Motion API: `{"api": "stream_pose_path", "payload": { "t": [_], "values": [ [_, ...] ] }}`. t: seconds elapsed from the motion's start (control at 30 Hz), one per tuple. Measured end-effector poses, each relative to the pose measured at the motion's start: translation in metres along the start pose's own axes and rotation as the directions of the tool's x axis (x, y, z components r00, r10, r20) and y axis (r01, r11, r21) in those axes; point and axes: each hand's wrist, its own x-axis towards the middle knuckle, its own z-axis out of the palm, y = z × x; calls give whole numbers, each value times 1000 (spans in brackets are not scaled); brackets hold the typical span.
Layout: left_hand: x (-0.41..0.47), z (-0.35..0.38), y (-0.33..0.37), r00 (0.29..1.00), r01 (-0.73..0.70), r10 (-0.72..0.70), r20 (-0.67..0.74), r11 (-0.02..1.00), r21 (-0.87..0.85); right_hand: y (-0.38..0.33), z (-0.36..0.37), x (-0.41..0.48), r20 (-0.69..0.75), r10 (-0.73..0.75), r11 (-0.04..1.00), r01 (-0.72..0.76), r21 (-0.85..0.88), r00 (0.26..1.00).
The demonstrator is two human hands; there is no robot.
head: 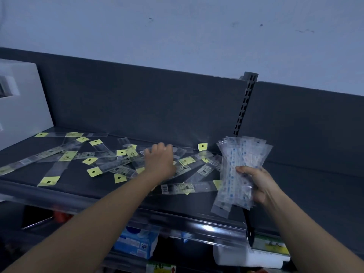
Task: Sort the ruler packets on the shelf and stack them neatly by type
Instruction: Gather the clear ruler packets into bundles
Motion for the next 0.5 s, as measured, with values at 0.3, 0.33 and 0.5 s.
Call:
{"api": "stream_pose_path", "payload": {
  "t": [0.3,0.33,0.5],
  "values": [
    [-12,12,40,778,-464,490,393,870,-167,-4,-12,-5,-64,1,1000,-1,12,998],
    [-11,9,39,794,-465,487,364,872,-154,-4,-13,-6,-66,3,1000,-3,10,998],
    [-6,-2,44,855,-425,407,321,905,-17,-1,-14,-11,-62,14,1000,-14,9,998]
  ]
}}
